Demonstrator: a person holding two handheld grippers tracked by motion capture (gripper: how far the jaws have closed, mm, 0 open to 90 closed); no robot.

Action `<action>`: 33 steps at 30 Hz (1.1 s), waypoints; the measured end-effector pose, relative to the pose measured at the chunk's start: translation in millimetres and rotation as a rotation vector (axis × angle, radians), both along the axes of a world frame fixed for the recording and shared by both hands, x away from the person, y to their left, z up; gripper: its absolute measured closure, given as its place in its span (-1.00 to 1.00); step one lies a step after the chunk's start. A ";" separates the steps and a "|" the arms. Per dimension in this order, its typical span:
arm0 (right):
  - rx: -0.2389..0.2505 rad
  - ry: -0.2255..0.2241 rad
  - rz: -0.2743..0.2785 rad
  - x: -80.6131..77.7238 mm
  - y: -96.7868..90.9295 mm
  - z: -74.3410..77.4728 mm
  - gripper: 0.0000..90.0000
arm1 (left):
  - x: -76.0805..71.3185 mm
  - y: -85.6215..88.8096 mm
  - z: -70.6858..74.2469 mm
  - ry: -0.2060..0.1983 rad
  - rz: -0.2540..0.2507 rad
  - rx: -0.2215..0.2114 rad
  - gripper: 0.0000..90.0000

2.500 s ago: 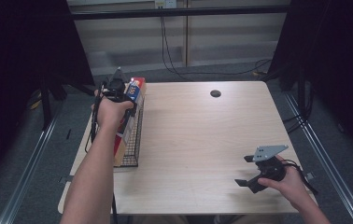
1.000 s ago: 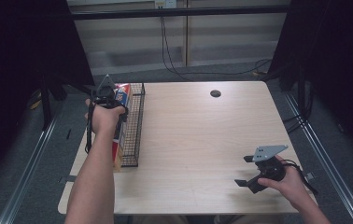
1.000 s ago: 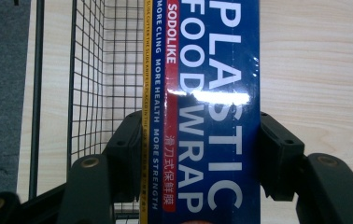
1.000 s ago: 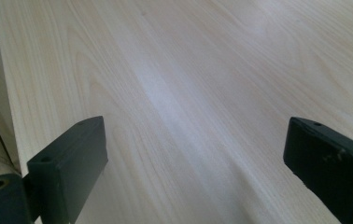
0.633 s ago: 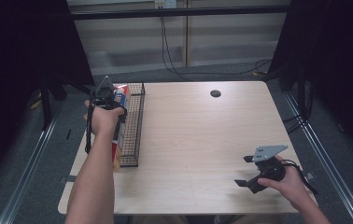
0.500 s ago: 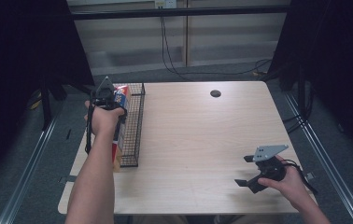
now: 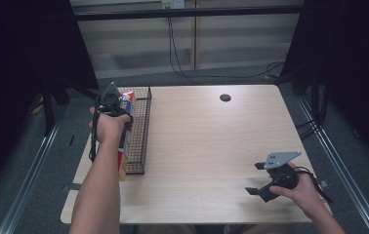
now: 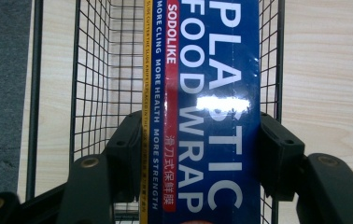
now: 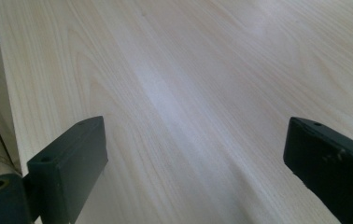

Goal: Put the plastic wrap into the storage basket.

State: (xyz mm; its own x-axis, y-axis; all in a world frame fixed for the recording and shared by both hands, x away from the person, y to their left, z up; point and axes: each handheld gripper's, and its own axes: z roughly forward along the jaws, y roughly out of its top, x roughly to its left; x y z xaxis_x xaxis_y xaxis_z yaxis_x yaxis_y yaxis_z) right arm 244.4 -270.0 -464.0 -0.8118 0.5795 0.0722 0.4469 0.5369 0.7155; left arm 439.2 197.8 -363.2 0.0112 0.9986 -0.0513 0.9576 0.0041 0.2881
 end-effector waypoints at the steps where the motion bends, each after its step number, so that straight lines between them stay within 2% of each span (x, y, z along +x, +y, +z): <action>1: 0.000 0.000 0.000 0.0 0.0 0.0 -0.87 | 0.2 0.1 -0.6 0.000 0.002 -0.002 -0.05; 2: -0.001 0.000 0.001 0.1 0.0 0.0 -0.87 | 0.6 1.0 -1.0 0.003 -0.012 0.010 -0.05; 7: -0.005 -0.001 -0.002 -0.1 -0.1 0.1 -0.87 | 0.7 0.6 -2.7 0.007 0.006 0.008 -0.05; 11: -0.005 -0.001 -0.001 -0.1 -0.2 0.1 -0.87 | 1.4 1.6 -4.0 0.008 -0.013 0.014 -0.05; 12: -0.005 -0.002 -0.001 0.0 -0.2 0.1 -0.87 | 1.3 0.6 -4.8 0.010 -0.002 0.004 -0.05; 24: -0.006 0.001 0.001 0.0 0.4 -0.5 -0.87 | 2.2 3.6 -14.2 0.024 0.020 0.003 -0.06; 33: -0.006 0.001 0.000 -0.5 0.3 -0.2 -0.87 | 5.0 4.9 -20.2 0.035 0.014 0.012 -0.06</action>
